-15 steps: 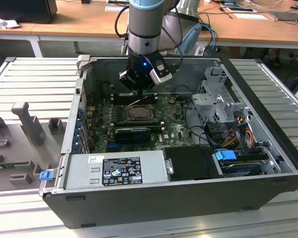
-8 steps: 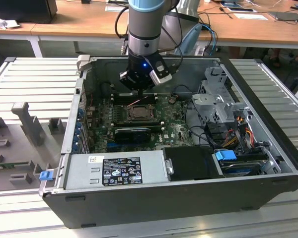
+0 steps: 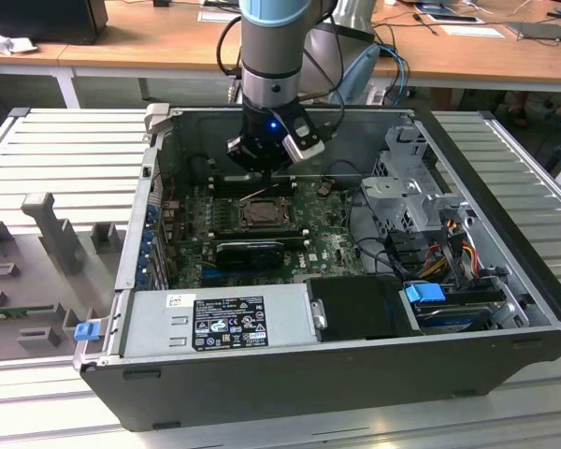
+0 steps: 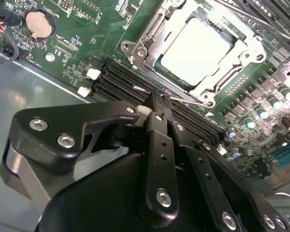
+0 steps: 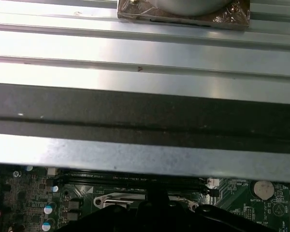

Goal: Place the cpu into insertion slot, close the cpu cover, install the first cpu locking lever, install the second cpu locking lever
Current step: 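Install the first cpu locking lever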

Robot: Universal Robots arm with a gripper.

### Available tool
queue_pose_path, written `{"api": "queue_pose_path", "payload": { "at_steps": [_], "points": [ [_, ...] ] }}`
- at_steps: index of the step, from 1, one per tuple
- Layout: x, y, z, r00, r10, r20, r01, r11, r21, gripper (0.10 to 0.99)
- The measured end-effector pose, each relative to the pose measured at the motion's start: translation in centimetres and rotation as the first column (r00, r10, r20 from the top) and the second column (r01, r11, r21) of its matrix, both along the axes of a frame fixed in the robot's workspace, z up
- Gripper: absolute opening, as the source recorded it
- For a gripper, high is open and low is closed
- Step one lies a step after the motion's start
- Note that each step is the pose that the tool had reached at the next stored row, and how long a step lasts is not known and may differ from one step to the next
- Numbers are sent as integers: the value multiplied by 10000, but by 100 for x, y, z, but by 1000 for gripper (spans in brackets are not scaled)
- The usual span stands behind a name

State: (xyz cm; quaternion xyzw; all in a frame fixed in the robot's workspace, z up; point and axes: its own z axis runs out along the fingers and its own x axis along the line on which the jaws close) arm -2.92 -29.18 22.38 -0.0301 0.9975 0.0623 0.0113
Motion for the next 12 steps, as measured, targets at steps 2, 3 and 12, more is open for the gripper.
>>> {"api": "queue_pose_path", "payload": {
  "at_steps": [2, 3, 12],
  "points": [
    [17, 0, -13, 10000, -1, 5, 1, 10000, 0, 106],
    [25, 0, -17, 10000, -2, 8, 2, 10000, 0, 106],
    [70, 14, -101, 10000, -1, 13, 1, 10000, 0, 106]
  ]
}}
